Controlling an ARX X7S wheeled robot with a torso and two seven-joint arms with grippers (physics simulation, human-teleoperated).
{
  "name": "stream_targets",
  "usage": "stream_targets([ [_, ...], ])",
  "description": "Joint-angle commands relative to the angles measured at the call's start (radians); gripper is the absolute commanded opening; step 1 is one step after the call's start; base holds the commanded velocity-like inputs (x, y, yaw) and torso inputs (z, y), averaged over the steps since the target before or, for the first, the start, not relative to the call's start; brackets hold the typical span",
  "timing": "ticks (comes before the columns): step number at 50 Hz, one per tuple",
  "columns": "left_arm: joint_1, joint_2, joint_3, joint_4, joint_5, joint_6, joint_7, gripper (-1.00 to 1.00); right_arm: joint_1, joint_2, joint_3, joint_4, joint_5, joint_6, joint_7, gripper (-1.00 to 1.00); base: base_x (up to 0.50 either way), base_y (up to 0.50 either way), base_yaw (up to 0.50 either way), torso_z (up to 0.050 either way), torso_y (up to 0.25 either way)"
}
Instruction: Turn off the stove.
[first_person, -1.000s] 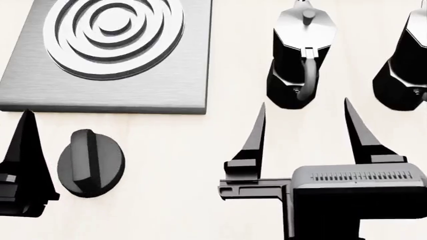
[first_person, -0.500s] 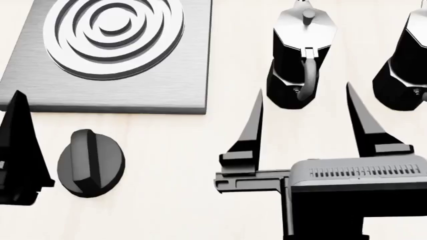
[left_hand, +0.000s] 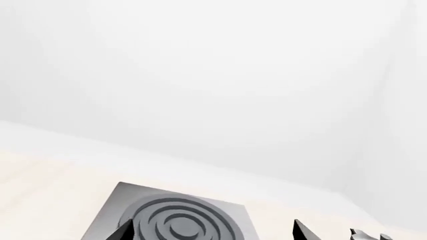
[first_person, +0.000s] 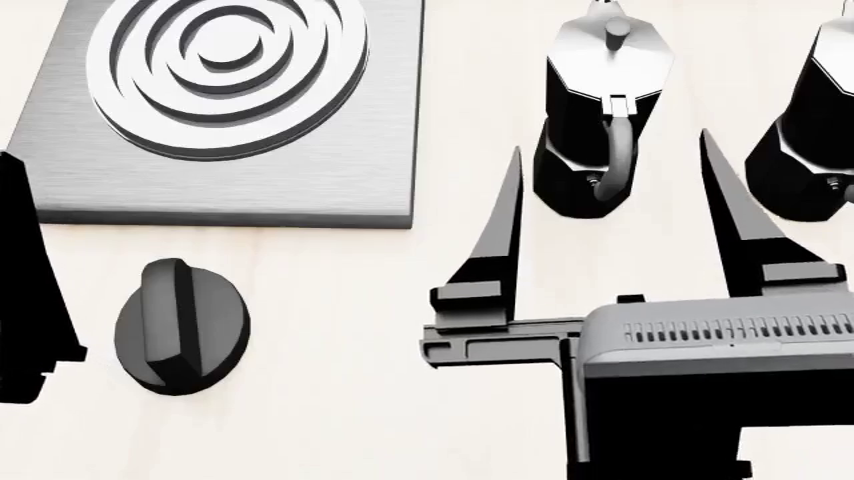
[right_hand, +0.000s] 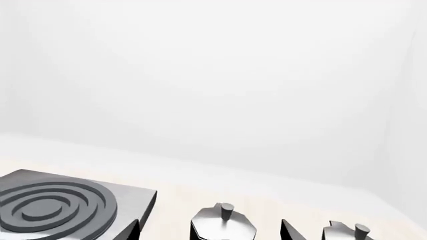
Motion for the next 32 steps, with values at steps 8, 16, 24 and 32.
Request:
stream_targets([
  [8, -0.013, -0.017, -0.02, 0.051, -0.054, -0.003, -0.028, 1.0, 0.039, -0.001, -0.004, -0.021, 0.01, 0.022, 0.001, 1.0, 0.0, 0.0, 0.0, 0.0, 0.0],
  [16, -0.015, -0.029, -0.033, 0.076, -0.077, 0.0, -0.04, 1.0, 0.044, 0.003, -0.009, -0.043, 0.007, 0.027, 0.006, 1.0, 0.0, 0.0, 0.0, 0.0, 0.0],
  [24, -0.018, -0.037, -0.036, 0.087, -0.086, 0.003, -0.046, 1.0, 0.061, 0.008, -0.014, -0.069, 0.009, 0.055, 0.012, 1.0, 0.0, 0.0, 0.0, 0.0, 0.0],
  [32, -0.034, -0.048, -0.042, 0.092, -0.094, 0.001, -0.053, 1.0, 0.082, 0.022, -0.004, -0.106, 0.021, 0.102, 0.017, 1.0, 0.0, 0.0, 0.0, 0.0, 0.0],
])
